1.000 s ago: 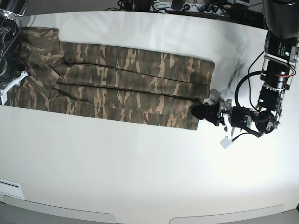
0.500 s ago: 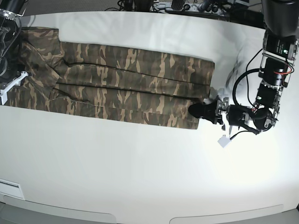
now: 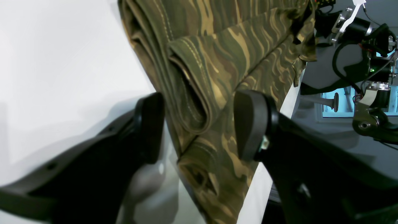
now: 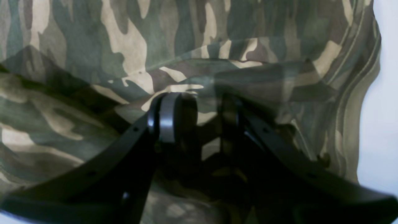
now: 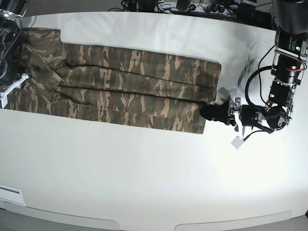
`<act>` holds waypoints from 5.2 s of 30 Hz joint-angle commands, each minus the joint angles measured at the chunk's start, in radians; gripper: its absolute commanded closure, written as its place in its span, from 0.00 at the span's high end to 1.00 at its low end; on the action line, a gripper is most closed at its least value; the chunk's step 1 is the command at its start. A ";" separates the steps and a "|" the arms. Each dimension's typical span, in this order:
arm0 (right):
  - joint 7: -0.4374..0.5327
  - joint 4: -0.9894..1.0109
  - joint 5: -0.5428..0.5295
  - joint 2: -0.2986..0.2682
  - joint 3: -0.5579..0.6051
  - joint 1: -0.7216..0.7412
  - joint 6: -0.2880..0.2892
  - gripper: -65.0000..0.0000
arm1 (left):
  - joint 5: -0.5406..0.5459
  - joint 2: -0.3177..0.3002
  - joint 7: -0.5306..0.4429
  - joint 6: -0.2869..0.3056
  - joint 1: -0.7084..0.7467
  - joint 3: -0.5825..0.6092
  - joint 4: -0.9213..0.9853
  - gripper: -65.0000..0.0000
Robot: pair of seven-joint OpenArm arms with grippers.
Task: Fold the T-shirt properly
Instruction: 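Move the left gripper back to the strip end and grasp it, then lift the strip end with the left gripper and fold it toward the right gripper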
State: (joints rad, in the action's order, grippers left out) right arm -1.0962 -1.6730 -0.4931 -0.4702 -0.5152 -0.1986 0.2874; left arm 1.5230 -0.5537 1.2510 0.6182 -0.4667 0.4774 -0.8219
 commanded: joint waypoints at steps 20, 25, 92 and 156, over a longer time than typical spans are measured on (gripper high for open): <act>0.014 -0.017 0.000 -0.024 -0.009 0.011 -0.003 0.37 | -0.077 0.005 0.145 -0.047 0.117 -0.023 -0.253 0.59; 0.014 -0.017 0.000 -0.024 -0.009 0.011 -0.002 0.37 | -0.143 0.026 0.121 -0.058 0.114 -0.139 -0.253 0.59; 0.130 -0.020 -0.039 0.126 -0.008 -0.026 0.322 0.00 | -0.040 -0.149 0.145 -0.027 0.082 -0.278 -0.254 0.00; 0.128 -0.020 -0.008 0.237 0.051 -0.018 0.299 0.43 | -0.187 0.335 0.013 0.041 0.152 -0.326 -0.662 0.60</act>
State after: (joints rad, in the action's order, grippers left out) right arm -0.9409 -1.6894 -0.5316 -0.2211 -0.4625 -0.2157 0.5957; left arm 1.3083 -0.2157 1.2858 0.6483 -0.2855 0.1604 -1.4662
